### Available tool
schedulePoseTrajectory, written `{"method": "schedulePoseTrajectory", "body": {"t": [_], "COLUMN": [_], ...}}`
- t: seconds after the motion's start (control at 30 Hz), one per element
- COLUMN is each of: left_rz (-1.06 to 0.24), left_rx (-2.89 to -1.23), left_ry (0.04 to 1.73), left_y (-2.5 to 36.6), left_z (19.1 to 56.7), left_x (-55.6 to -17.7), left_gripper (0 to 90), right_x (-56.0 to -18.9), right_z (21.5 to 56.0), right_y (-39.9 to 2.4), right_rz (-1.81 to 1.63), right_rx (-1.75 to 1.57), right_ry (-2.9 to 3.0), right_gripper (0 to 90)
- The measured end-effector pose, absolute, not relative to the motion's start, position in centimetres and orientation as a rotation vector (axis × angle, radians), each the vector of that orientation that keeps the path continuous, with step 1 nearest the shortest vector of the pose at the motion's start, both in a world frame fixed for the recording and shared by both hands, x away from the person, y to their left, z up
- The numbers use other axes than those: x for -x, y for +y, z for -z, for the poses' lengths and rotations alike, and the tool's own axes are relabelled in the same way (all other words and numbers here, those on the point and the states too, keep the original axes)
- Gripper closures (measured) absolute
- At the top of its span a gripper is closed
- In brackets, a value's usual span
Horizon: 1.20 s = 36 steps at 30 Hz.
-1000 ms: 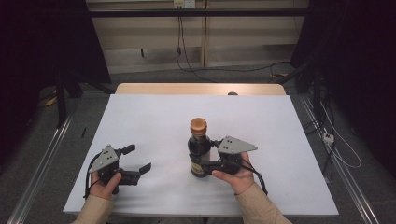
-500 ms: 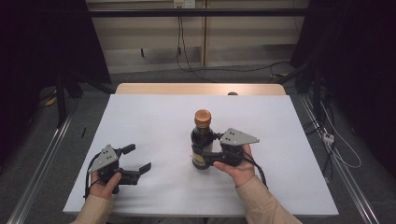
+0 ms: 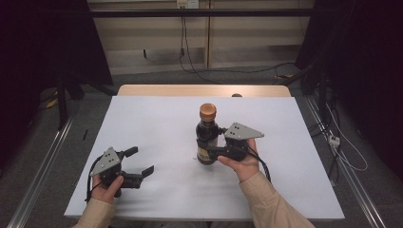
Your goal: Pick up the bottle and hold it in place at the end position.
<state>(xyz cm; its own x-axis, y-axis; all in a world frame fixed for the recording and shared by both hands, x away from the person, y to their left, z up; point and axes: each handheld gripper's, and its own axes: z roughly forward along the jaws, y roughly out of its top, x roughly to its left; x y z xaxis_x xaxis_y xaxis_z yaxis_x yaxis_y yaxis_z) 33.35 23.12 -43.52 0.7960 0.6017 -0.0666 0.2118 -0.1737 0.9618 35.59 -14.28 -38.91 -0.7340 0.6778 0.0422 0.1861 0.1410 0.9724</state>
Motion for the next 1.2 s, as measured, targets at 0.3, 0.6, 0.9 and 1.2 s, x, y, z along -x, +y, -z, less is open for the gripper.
{"method": "schedulePoseTrajectory", "body": {"t": [0.3,0.6,0.9,1.2], "left_rz": [-0.392,-0.382,-0.384,-0.38], "left_rx": [-1.746,-1.736,-1.732,-1.736], "left_ry": [0.634,0.641,0.637,0.635], "left_y": [23.2,23.2,23.2,23.2], "left_z": [43.5,43.6,43.6,43.6], "left_x": [-33.4,-33.4,-33.4,-33.5], "left_gripper": [4.7,4.8,4.7,4.8], "right_x": [-37.0,-38.5,-39.6,-40.6], "right_z": [39.1,39.5,39.7,39.6], "right_y": [-14.0,-13.6,-13.7,-13.9], "right_rz": [-1.594,-1.581,-1.574,-1.588], "right_rx": [-0.831,-0.843,-0.847,-0.849], "right_ry": [2.028,2.016,2.002,1.985], "right_gripper": [31.0,30.9,30.9,30.9]}}
